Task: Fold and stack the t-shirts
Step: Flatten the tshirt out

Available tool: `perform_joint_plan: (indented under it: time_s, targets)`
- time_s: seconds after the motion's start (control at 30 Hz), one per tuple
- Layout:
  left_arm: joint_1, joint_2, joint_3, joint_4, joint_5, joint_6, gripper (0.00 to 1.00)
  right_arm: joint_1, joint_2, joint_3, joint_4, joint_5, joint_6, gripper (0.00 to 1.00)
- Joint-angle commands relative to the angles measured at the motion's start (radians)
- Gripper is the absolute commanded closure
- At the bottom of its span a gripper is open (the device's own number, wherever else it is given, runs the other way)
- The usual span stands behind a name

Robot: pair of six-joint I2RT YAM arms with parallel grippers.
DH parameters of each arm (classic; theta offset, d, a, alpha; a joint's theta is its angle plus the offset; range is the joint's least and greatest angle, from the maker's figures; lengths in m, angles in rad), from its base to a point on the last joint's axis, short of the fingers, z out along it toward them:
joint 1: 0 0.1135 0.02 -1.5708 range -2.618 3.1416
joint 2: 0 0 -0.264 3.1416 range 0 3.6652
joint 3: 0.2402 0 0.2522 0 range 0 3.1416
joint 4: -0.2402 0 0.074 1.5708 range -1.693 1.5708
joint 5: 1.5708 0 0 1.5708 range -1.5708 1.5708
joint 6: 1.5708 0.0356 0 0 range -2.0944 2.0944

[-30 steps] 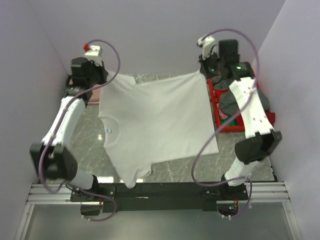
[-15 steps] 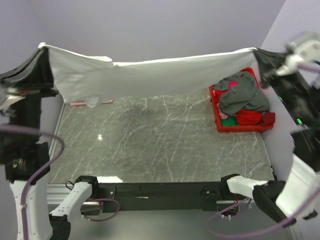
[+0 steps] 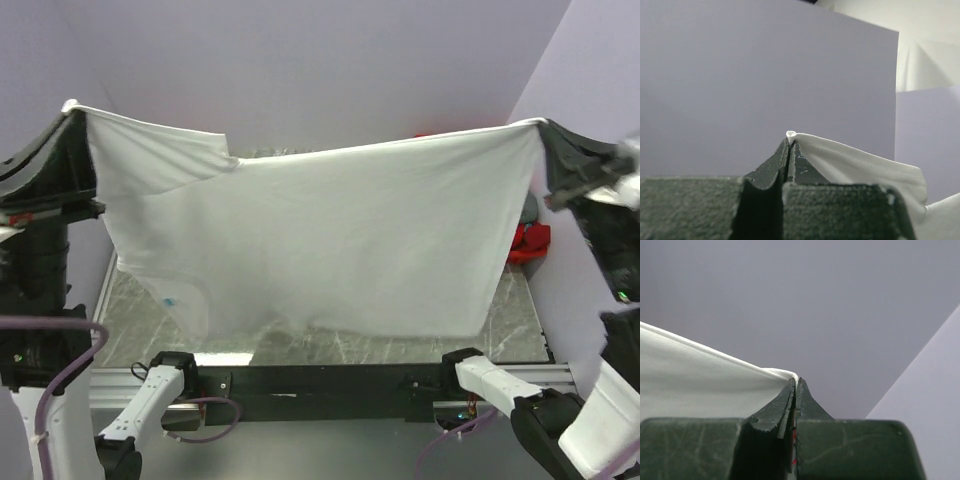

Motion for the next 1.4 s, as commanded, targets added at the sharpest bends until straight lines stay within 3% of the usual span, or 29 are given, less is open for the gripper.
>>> perform_joint_plan:
  time_s: [0.0, 0.27, 0.43, 0.6, 0.87, 1.13, 1.37]
  targets:
    - [0.001, 0.015, -0.091, 0.007, 0.017, -0.016, 0.99, -0.006, 0.017, -0.175, 0.119, 0.026, -0.003, 1.0]
    - [0.001, 0.136, -0.45, 0.128, 0.041, -0.015, 1.0, -0.007, 0.044, -0.687, 0.392, 0.008, 0.0, 1.0]
    - [0.001, 0.418, -0.523, 0.181, 0.052, 0.03, 1.0, -0.029, 0.208, -0.894, 0.632, -0.026, -0.008, 1.0]
    - [0.001, 0.785, -0.411, 0.197, 0.075, 0.077, 1.0, -0.041, 0.53, -0.847, 0.705, -0.069, 0.002, 1.0]
    - [0.002, 1.253, -0.043, 0.036, 0.034, 0.105, 1.0, -0.041, 0.984, -0.507, 0.623, -0.031, 0.003, 1.0]
    - [0.005, 1.358, 0.097, 0.008, 0.017, 0.111, 1.0, -0.041, 1.121, -0.316, 0.581, 0.024, 0.008, 1.0]
    - [0.008, 1.23, -0.036, 0.069, 0.06, 0.131, 1.0, -0.073, 1.045, -0.407, 0.636, 0.0, 0.034, 1.0]
